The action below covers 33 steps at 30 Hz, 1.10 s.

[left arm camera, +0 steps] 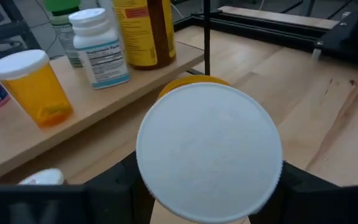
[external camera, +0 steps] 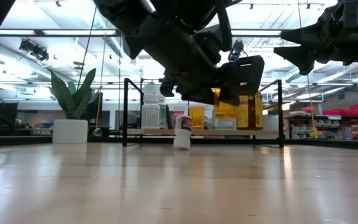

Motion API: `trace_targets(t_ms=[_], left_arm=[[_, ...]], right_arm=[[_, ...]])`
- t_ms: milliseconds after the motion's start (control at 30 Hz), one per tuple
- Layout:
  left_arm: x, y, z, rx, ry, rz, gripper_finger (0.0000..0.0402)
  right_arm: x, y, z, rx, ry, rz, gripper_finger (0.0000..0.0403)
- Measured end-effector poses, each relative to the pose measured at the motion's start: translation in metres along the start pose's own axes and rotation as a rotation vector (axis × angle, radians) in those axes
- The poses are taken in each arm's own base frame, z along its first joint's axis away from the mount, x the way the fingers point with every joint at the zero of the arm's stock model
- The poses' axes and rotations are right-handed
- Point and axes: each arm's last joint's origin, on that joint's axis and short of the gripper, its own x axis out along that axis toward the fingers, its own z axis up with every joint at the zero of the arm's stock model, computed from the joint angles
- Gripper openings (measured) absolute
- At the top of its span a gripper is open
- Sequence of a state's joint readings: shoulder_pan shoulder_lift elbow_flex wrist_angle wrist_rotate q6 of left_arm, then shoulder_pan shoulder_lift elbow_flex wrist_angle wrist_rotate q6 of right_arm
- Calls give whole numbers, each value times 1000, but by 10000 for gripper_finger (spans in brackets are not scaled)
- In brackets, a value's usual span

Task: Pick and place medicine bottles onto shelf by color
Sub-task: Put the orange pill bottle on the shelf aligned with the other orange pill bottle

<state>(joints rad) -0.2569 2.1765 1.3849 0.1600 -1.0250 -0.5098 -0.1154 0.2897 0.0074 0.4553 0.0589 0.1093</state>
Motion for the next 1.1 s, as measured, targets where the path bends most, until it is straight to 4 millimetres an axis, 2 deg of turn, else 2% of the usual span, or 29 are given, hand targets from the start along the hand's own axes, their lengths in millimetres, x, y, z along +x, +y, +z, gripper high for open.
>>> trace_targets(t_ms=[333,700,900,1100], left_arm=[[5,6,3,-52,-47,94,192],[33,26,11,-71,-69,210,192],[50,34,26,-51,-75,251,192],[60,41,31,-135,-79,256,192]], right_arm=[[0,0,0,0,0,0,265],[0,0,0,0,0,0,265],[0,0,0,0,0,0,265],[0,0,0,0,0,0,265]])
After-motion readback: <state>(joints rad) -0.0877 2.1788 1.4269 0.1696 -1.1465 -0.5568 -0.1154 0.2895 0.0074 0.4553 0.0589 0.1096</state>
